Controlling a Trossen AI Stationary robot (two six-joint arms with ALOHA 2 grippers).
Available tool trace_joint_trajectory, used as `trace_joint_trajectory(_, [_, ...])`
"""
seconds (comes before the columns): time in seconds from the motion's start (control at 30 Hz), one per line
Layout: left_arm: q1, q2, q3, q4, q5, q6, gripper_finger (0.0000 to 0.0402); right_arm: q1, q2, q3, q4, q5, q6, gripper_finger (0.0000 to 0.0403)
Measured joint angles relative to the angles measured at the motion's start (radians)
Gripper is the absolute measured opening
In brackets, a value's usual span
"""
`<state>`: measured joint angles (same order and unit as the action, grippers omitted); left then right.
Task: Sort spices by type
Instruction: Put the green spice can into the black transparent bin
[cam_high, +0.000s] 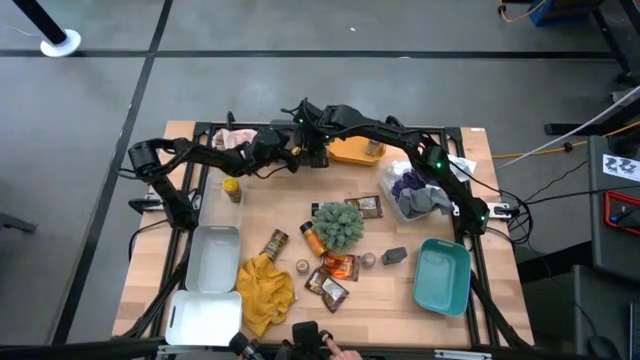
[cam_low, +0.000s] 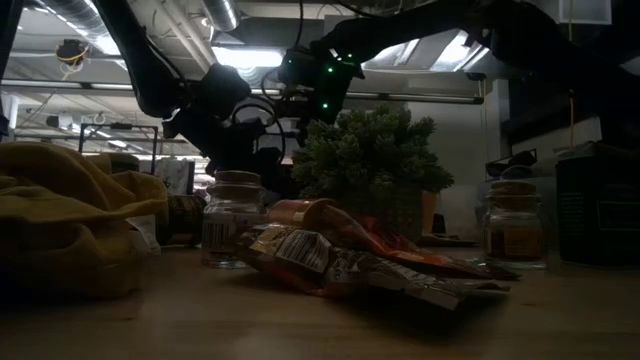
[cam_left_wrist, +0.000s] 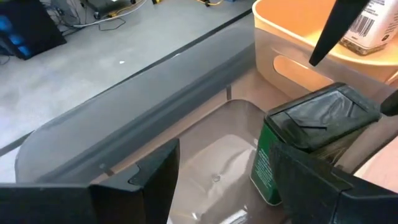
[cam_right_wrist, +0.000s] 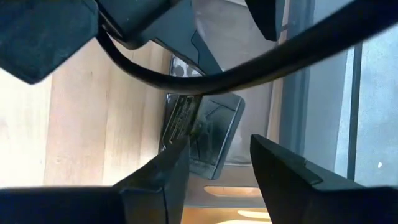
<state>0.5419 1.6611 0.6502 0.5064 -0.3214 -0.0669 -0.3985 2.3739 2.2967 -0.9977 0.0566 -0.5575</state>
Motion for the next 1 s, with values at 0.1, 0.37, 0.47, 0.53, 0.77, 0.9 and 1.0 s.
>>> trace_joint_trajectory(0.1, [0.0,0.0,0.0,0.0,-0.001,0.018,0.0232,0.0,0.0,0.0,-0.001,0.0,0.0,0.0171])
trace_joint_trajectory(0.37, [0.0,-0.054,0.0,-0.003,-0.004,0.053,0.0232,0.0,-0.026,0.0,-0.046,0.086,0.002,0.0171])
trace_joint_trajectory(0.47, [0.0,-0.105,0.0,-0.007,-0.004,0.075,0.0232,0.0,-0.054,0.001,-0.089,0.114,0.002,0.0172])
trace_joint_trajectory(0.53, [-0.001,-0.137,0.0,-0.012,-0.004,0.089,0.0232,0.0,-0.082,0.001,-0.117,0.109,0.004,0.0172])
trace_joint_trajectory(0.77, [-0.009,-0.266,0.0,-0.139,-0.003,0.097,0.0232,0.0,-0.201,0.001,-0.227,0.083,0.111,0.0172])
trace_joint_trajectory(0.9, [-0.042,-0.328,0.0,-0.202,0.013,0.11,0.0232,0.0,-0.275,0.002,-0.311,0.029,0.205,0.0172])
trace_joint_trajectory(1.0, [-0.074,-0.355,0.0,-0.231,0.047,0.138,0.0232,0.0,-0.32,0.002,-0.385,-0.035,0.285,0.0172])
